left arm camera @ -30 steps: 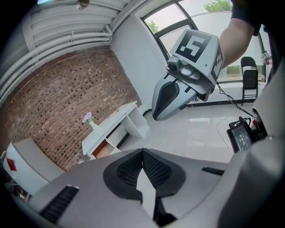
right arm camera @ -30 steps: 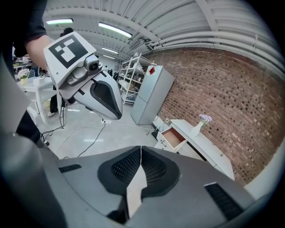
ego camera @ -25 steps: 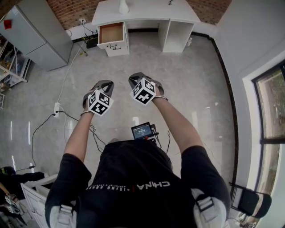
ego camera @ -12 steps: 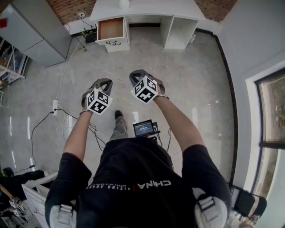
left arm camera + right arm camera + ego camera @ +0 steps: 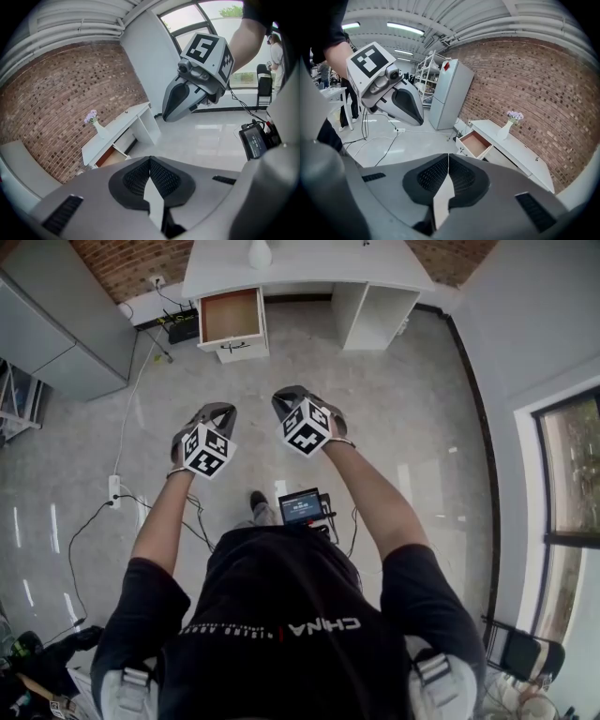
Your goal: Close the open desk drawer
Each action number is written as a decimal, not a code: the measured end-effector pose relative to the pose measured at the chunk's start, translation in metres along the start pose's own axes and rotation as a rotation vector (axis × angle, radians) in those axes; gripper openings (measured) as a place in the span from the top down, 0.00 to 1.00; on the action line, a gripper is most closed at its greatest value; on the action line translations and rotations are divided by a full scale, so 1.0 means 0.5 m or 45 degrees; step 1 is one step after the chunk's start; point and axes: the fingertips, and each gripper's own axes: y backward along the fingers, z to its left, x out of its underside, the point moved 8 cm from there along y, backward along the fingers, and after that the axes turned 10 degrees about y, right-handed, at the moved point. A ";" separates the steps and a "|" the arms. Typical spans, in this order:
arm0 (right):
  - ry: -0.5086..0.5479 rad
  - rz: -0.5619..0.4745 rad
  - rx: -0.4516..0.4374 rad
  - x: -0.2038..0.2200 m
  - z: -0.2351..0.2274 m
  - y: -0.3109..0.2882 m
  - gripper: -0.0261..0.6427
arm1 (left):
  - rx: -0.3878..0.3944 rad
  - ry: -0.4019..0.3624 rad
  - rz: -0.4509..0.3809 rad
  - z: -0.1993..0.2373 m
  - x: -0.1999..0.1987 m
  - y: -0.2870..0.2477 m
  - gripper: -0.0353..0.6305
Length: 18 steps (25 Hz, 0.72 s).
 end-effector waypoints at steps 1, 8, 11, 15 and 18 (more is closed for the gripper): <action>-0.006 0.005 0.007 -0.013 -0.014 -0.021 0.94 | 0.004 -0.004 -0.009 0.029 0.001 -0.008 0.93; -0.046 0.039 0.037 -0.091 -0.076 -0.148 0.94 | 0.038 -0.028 -0.020 0.195 0.031 -0.051 0.93; -0.058 0.053 0.034 -0.110 -0.090 -0.185 0.94 | 0.048 -0.021 -0.021 0.244 0.043 -0.066 0.93; -0.057 0.080 0.024 -0.116 -0.110 -0.227 0.94 | 0.069 -0.012 -0.022 0.282 0.053 -0.093 0.93; -0.063 0.088 0.017 -0.114 -0.125 -0.249 0.94 | 0.076 -0.002 -0.031 0.296 0.054 -0.112 0.93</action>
